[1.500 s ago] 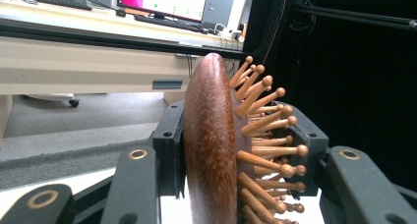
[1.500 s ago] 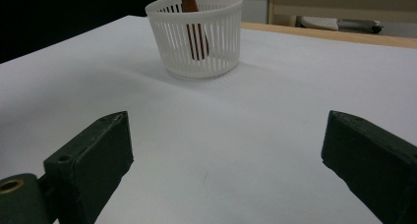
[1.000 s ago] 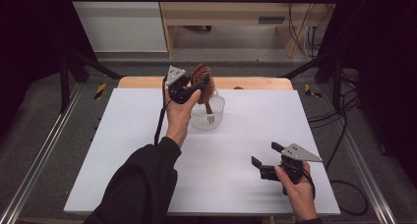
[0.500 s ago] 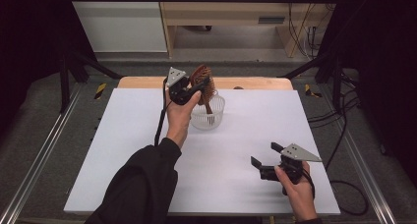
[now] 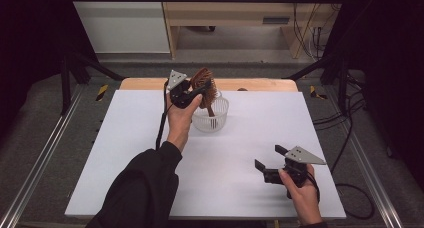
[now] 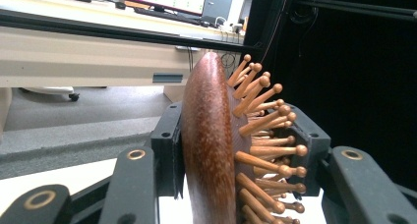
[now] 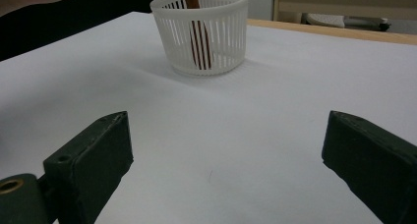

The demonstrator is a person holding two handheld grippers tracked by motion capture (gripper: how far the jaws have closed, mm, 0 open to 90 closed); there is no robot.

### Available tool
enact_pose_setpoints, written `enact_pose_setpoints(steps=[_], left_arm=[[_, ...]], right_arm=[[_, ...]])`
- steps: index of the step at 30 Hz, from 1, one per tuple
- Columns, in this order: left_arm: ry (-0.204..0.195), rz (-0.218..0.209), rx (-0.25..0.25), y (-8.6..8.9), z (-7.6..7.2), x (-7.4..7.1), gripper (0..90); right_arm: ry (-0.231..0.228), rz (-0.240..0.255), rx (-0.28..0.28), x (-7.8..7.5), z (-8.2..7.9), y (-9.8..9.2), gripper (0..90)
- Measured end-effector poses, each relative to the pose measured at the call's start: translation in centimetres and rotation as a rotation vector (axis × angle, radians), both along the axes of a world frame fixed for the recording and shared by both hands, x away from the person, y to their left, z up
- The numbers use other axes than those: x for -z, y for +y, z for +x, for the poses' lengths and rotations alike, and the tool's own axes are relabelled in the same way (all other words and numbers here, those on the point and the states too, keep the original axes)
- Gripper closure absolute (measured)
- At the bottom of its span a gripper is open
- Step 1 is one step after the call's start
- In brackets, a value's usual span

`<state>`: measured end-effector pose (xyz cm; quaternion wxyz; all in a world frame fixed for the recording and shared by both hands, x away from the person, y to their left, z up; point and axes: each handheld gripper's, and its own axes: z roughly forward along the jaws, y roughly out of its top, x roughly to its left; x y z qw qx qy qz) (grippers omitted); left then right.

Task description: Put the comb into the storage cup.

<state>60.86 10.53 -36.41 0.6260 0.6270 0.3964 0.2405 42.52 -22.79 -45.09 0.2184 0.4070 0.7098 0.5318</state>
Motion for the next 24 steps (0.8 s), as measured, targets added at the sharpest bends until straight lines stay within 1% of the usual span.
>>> enact_pose_setpoints(steps=[3, 6, 10, 13, 16, 17, 24], left_arm=[[-0.004, 0.011, 0.003, 0.3, -0.1, 0.0, 49.7], [-0.006, 0.014, 0.001, 0.5, -0.2, 0.1, 49.2], [-0.001, 0.036, 0.002, 0.9, -0.3, -0.1, 48.2], [0.002, 0.047, 0.001, 1.1, -0.4, -0.1, 47.7], [0.005, 0.049, 0.002, 1.4, -0.4, 0.0, 47.0], [0.005, 0.059, 0.000, 1.5, -0.4, 0.0, 46.8], [0.013, 0.050, -0.014, 2.5, -0.2, 0.3, 45.5]], right_arm=[[0.000, 0.000, -0.003, 0.0, 0.0, 0.0, 5.3], [0.000, -0.001, -0.005, 0.0, -0.1, 0.1, 5.3], [0.001, -0.003, -0.004, 0.0, -0.1, 0.1, 5.3], [0.000, -0.005, -0.004, 0.0, 0.0, 0.1, 5.3], [0.001, -0.004, -0.004, 0.0, 0.0, 0.2, 5.3], [0.002, -0.004, -0.005, 0.0, 0.0, 0.2, 5.2], [0.003, -0.009, -0.010, 0.1, 0.0, 0.2, 5.2]])
